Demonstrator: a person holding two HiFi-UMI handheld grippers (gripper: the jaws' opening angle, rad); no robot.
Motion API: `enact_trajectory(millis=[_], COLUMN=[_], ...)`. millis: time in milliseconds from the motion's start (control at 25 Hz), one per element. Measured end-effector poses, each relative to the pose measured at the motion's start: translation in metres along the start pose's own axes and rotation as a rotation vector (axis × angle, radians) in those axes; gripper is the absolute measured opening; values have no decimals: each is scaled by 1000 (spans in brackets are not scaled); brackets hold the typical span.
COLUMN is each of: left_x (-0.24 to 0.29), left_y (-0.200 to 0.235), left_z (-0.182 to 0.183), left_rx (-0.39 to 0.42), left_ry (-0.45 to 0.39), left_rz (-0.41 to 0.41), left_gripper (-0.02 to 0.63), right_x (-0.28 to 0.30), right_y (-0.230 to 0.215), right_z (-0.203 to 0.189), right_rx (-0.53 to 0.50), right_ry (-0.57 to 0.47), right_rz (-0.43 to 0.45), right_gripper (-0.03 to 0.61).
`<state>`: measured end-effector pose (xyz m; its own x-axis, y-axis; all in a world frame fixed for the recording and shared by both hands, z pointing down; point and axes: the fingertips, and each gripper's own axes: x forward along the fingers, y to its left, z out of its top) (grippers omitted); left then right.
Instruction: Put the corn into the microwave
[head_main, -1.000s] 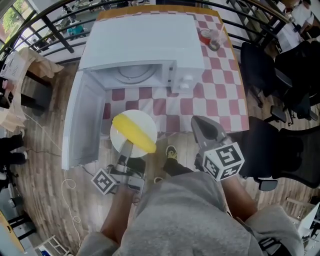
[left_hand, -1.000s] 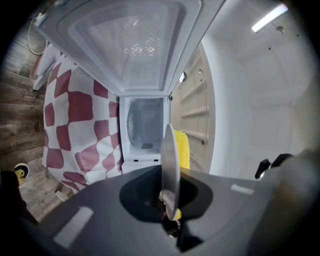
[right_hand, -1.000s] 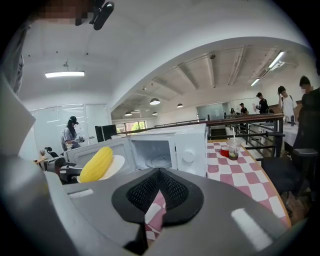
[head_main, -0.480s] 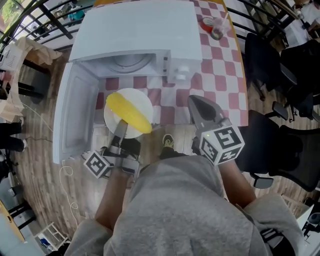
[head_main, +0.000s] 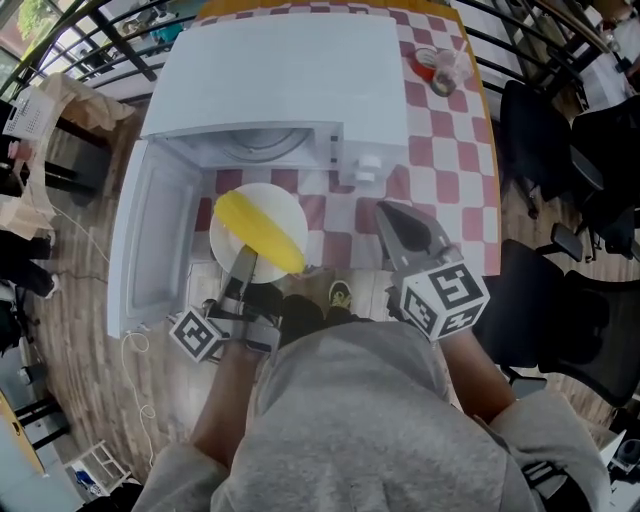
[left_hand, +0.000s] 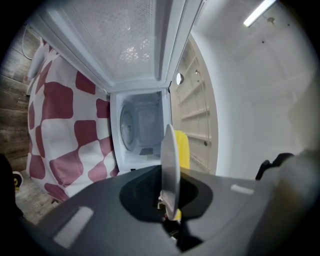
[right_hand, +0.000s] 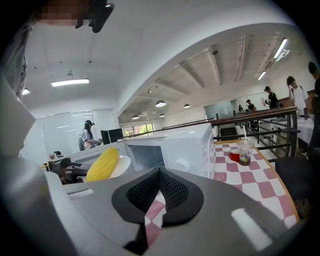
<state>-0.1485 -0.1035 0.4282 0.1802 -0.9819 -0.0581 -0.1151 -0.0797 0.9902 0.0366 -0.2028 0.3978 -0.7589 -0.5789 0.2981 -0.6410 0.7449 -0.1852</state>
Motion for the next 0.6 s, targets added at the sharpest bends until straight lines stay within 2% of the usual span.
enact_trajectory(millis=[400,600], left_x=[12,17], left_y=[5,12], left_z=[8,26], left_rx=[-22,-27], left_ry=[-14,-16], left_rz=[5,19], left_gripper=[15,15], right_x=[12,25], right_y=[-2,5], right_z=[4,9], right_rx=[-8,-11], right_ry=[3,5], right_rz=[10,5], right_gripper=[-2,-2])
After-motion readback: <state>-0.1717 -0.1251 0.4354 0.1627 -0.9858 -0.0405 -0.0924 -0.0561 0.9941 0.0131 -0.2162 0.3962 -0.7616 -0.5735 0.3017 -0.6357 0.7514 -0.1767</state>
